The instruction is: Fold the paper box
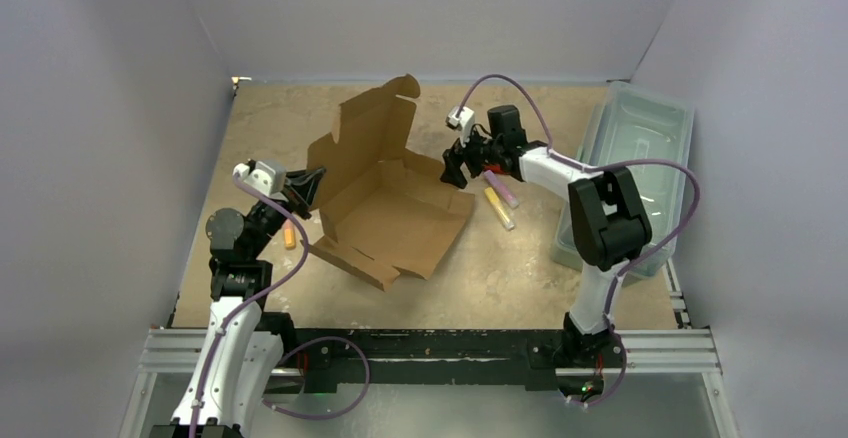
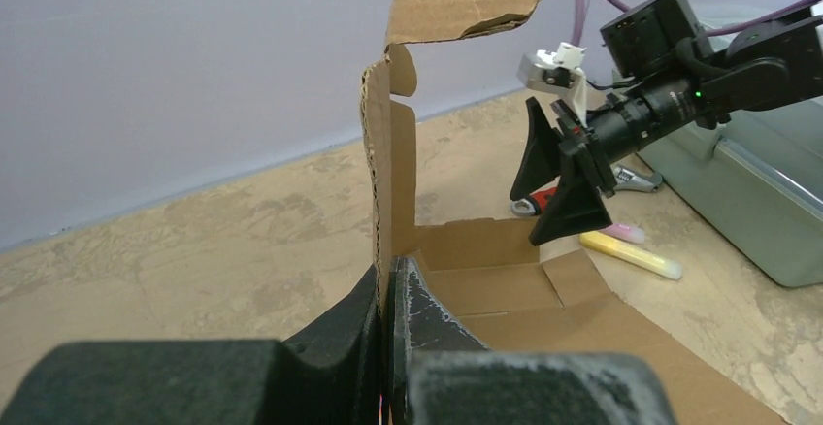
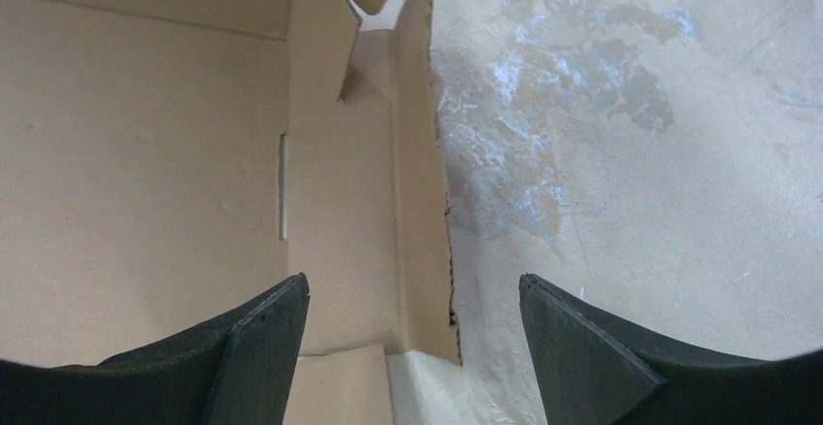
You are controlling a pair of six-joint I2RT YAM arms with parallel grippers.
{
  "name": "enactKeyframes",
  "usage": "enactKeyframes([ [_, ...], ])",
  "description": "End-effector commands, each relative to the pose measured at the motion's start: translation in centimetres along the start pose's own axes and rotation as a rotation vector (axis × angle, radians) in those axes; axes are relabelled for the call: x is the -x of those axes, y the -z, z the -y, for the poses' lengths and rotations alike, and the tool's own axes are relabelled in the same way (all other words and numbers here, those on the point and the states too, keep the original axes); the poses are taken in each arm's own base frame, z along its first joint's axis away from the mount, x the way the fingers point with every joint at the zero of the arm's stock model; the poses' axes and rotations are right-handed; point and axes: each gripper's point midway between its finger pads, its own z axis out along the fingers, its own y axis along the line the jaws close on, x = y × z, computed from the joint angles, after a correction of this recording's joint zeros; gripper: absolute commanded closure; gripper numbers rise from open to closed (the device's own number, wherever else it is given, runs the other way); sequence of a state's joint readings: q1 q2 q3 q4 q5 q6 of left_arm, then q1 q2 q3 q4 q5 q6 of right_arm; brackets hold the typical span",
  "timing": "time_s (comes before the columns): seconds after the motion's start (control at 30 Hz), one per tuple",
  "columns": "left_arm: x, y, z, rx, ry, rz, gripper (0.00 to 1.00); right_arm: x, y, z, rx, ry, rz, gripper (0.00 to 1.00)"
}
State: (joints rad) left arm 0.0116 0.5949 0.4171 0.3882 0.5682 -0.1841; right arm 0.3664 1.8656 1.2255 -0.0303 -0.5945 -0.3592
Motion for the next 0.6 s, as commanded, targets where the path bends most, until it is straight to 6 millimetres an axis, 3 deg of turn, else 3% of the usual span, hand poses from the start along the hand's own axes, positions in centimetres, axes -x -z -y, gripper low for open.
enactKeyframes([
  [0.0,2.0,-0.1,0.6,-0.022,-0.022,0.063,1.00,2.8,-0.9,2.3,-0.083,-0.027,0.035,0.20],
  [0.17,1.9,-0.2,0.6,-0.025,-0.017,0.061,1.00,2.2,-2.8,3.1,-0.069,-0.074,0.015,0.34],
  [0.33,1.9,-0.3,0.4,-0.012,0.009,0.060,1.00,1.9,-3.4,2.8,-0.040,-0.037,-0.013,0.61],
  [0.43,2.0,-0.3,0.2,0.003,0.028,0.062,1.00,1.6,-3.4,2.4,-0.027,-0.034,-0.029,0.83],
  [0.47,2.1,-0.4,0.0,0.011,0.035,0.065,1.00,1.7,-3.3,2.1,-0.022,-0.028,-0.028,0.96],
  [0.57,1.9,-0.7,0.1,0.026,0.096,0.064,1.00,2.1,-2.2,1.4,-0.025,-0.013,-0.016,1.00],
])
